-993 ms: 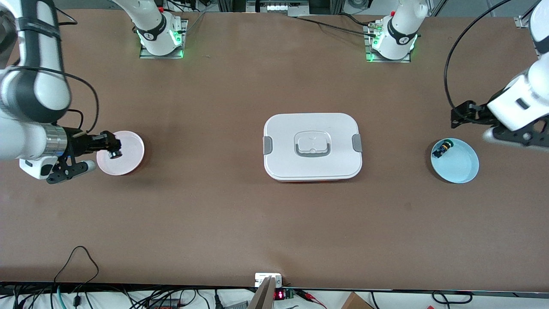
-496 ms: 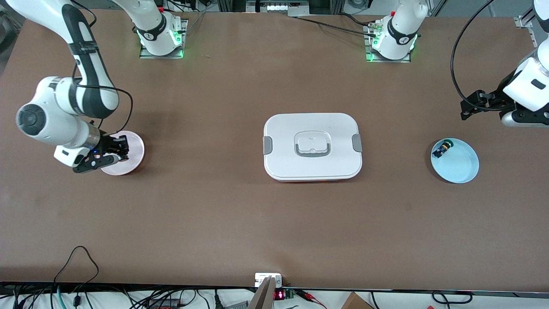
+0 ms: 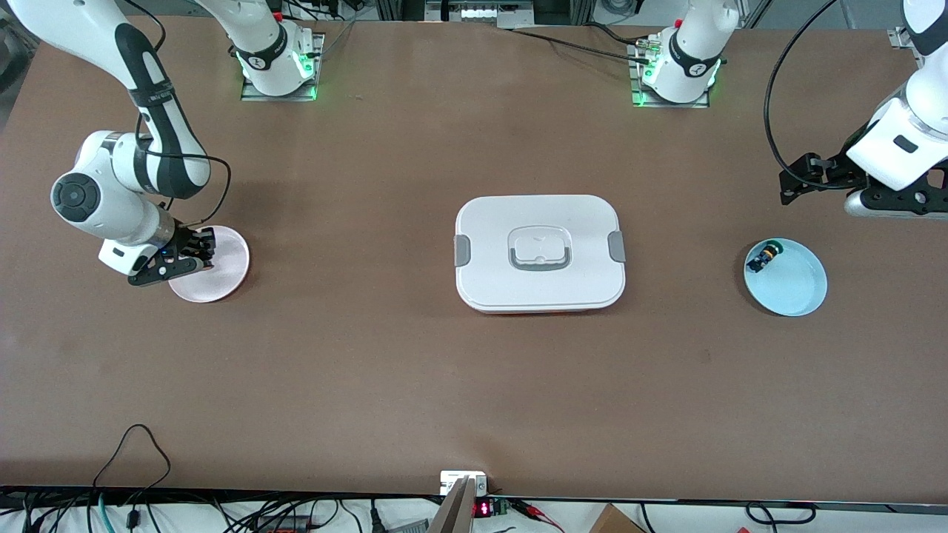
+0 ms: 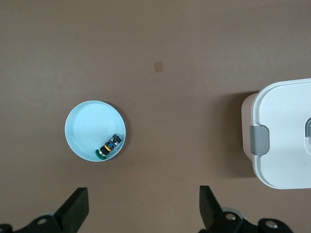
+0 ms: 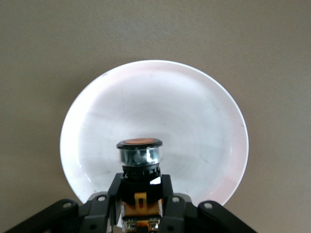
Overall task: Transfer orange switch to right arm and place
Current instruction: 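Move the switch over the white plate with the right gripper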
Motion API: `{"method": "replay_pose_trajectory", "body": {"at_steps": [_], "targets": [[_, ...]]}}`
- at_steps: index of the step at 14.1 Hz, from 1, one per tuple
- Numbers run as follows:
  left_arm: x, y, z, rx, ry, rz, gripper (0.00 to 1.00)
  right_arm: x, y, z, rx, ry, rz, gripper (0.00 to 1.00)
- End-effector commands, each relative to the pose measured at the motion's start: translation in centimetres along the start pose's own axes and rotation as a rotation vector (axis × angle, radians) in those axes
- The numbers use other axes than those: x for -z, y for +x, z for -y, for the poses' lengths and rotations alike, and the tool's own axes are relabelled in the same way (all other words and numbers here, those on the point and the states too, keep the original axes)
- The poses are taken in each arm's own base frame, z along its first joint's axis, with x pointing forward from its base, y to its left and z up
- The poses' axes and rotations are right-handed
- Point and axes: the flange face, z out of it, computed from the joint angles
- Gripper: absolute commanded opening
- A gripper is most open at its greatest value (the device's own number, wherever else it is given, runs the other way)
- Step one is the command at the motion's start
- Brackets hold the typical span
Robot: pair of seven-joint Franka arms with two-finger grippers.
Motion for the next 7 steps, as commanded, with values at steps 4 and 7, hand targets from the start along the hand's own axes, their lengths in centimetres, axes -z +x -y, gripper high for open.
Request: {"method": "replay_pose_trajectory", "body": {"at_steps": [4, 7], "targets": [[0.8, -0.3, 0.1, 0.012, -0.007, 0.007, 1.0, -1.7, 0.2, 0.0, -0.032, -0.007, 0.003, 0.07], [1.1, -0.2, 0.1, 0.009, -0.003, -0.001, 1.0, -1.8, 0.3, 0.1, -0.032, -0.006, 0.001, 0.35]]}}
